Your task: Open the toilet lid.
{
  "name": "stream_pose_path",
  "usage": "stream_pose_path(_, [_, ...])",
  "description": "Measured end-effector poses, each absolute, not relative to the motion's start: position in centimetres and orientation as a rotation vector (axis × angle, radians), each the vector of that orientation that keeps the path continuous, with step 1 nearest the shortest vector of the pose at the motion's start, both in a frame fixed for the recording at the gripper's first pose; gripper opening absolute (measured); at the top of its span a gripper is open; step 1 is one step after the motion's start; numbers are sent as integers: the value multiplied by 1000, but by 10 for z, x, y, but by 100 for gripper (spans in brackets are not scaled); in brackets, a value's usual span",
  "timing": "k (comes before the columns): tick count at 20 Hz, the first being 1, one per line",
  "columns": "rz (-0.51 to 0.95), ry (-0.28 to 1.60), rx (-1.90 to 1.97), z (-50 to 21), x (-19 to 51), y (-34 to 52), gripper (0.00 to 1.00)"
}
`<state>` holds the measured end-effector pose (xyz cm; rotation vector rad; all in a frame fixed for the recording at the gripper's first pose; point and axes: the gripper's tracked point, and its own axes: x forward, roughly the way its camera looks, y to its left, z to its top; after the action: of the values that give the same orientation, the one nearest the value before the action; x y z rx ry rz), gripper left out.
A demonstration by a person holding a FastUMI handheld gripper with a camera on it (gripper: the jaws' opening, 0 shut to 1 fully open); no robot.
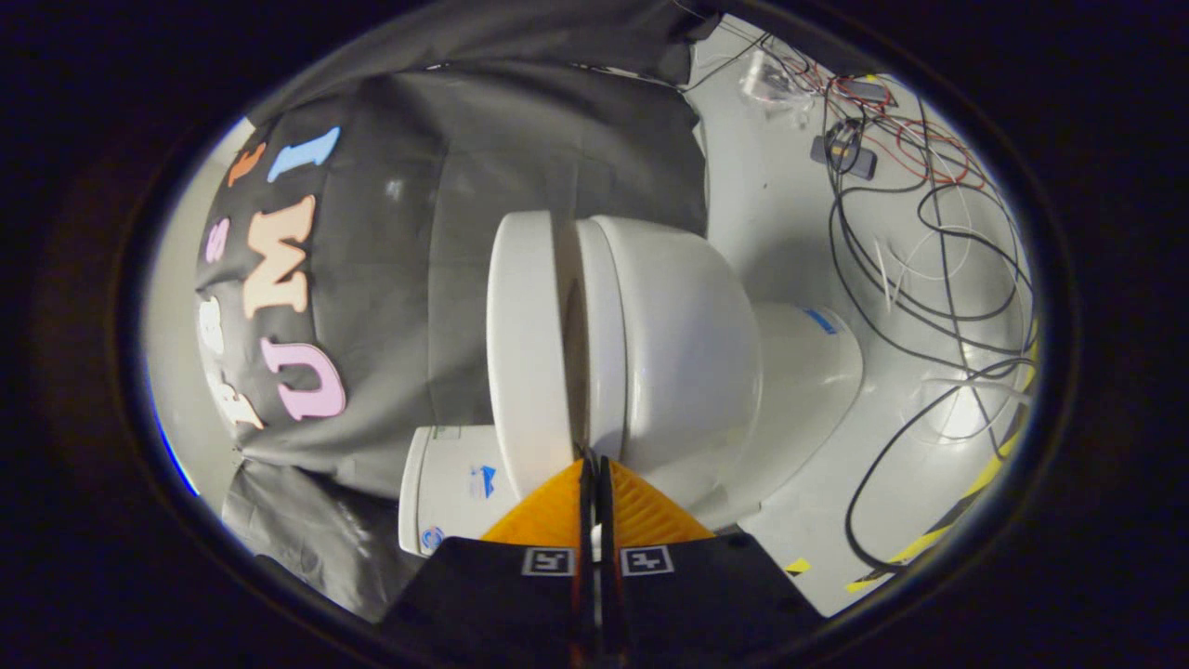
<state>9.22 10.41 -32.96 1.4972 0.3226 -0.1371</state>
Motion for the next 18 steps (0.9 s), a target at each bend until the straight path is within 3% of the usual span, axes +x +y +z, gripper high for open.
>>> stream_pose_path(4, [-162, 371, 1406, -337, 113, 113, 1])
stream_pose_path(18, [-236, 480, 1200, -298, 89, 106, 0])
